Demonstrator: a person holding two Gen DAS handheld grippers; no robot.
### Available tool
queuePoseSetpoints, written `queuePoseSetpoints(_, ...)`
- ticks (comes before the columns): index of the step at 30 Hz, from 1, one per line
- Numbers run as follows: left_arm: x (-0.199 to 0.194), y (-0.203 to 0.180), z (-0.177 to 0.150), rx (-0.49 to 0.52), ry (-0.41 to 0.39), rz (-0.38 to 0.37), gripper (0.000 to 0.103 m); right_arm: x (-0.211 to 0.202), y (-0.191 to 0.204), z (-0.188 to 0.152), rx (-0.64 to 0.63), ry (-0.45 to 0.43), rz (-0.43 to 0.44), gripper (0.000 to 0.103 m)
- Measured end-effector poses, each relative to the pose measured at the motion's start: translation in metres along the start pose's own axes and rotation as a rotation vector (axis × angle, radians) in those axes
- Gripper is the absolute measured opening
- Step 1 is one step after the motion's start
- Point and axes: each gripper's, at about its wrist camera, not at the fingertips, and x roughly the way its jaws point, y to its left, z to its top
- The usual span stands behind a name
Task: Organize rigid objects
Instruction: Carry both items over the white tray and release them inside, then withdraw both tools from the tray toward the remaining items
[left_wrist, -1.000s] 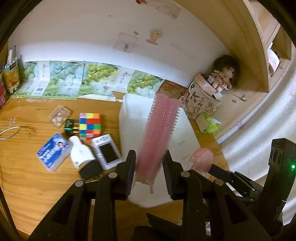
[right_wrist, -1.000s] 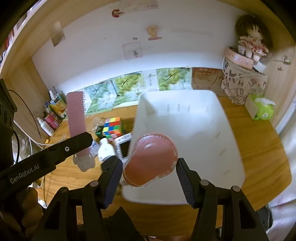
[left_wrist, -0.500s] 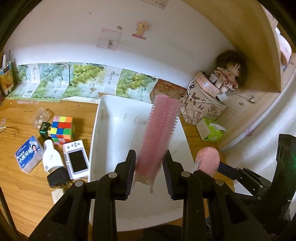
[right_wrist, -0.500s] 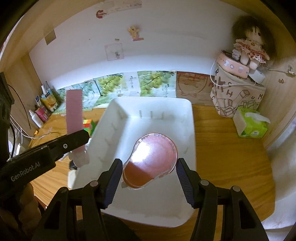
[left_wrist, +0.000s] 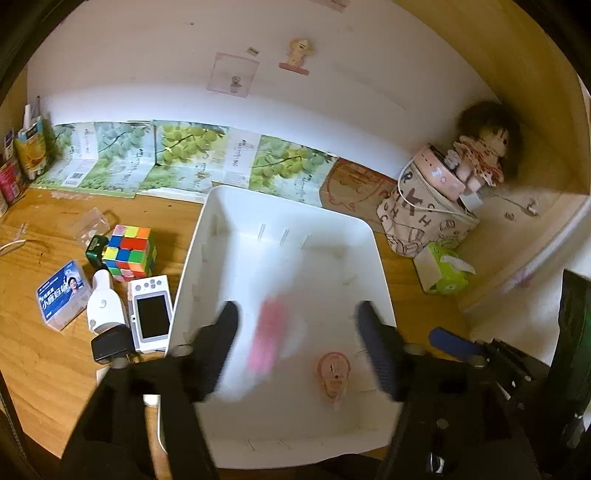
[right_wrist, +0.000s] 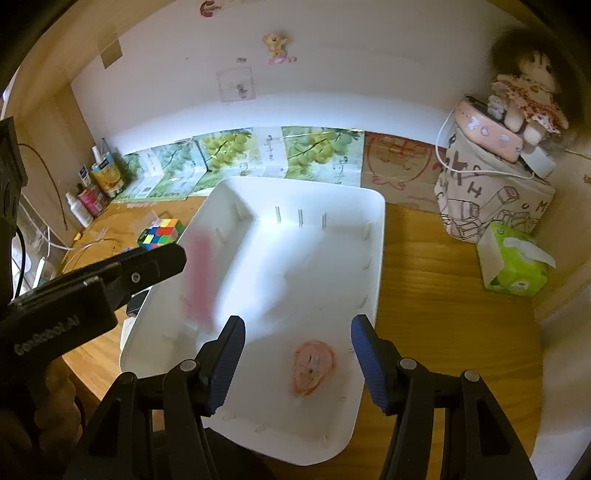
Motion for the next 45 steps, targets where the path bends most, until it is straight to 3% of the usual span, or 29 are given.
queuePoseSetpoints(9,-0.009,0.012,-0.003,-0.053,0.0,0.043,0.077,0.0,0.001,-0.006,0.032,0.02,0.035,0.061)
queuePoseSetpoints(19,-0.029,0.038,-0.012,-0.028,0.021,0.077,0.077,0.002,0.022,-0.016,0.1,0.032,0.077,0.066)
queuePoseSetpoints(25,-0.05,0.066,-0.012,-0.008,0.024,0.097,0.077,0.002,0.049,-0.021,0.156,0.035,0.107,0.072)
queuePoseSetpoints(45,-0.091,0.184,0.004,0.031,0.06,0.169,0.077,0.012,0.161,-0.013,0.278,-0.006,0.141,0.078)
